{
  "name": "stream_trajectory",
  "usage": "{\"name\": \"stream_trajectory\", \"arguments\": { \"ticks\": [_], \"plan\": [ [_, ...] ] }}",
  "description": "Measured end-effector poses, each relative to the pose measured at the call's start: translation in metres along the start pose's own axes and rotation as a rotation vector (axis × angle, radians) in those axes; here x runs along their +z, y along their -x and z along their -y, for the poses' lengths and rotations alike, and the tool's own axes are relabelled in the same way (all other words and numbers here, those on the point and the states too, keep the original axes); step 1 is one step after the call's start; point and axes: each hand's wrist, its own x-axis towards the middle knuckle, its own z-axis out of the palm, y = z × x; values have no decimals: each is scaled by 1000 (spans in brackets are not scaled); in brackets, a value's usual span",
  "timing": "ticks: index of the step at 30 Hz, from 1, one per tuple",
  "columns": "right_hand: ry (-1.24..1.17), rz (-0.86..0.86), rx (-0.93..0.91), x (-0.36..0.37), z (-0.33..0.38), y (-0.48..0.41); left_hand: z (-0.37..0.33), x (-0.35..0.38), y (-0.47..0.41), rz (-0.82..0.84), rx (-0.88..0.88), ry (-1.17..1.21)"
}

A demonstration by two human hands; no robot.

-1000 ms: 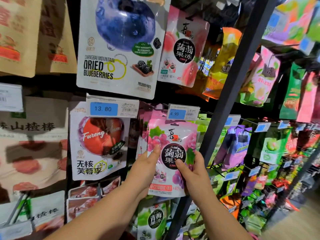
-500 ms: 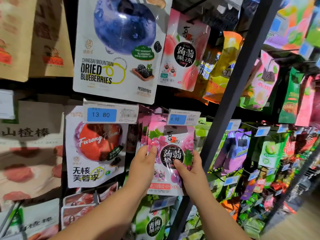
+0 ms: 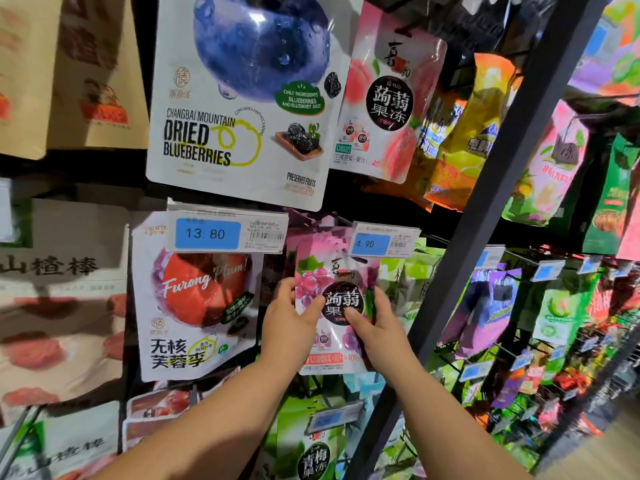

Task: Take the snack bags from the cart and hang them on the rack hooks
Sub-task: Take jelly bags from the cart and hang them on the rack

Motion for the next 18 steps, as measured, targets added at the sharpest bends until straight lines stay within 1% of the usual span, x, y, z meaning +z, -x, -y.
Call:
{"name": "stream_trajectory", "arguments": {
  "ticks": [5,9,12,15,18],
  "plan": [
    [8,19,31,4,-3,-16,-2,1,-3,-26,34,-27],
    [-18,-22,48,5,-9,-11,4,5,1,-42,44,3],
    [-1,-67,20,5,-14,-2,5,9,6,-103,60,65],
    [-2,-70,0,3,-16,5,0,12,11,-169,64,107],
    [40,-64,5,-3,-17,12,-4,13,16,-206,97,68]
  ]
}}
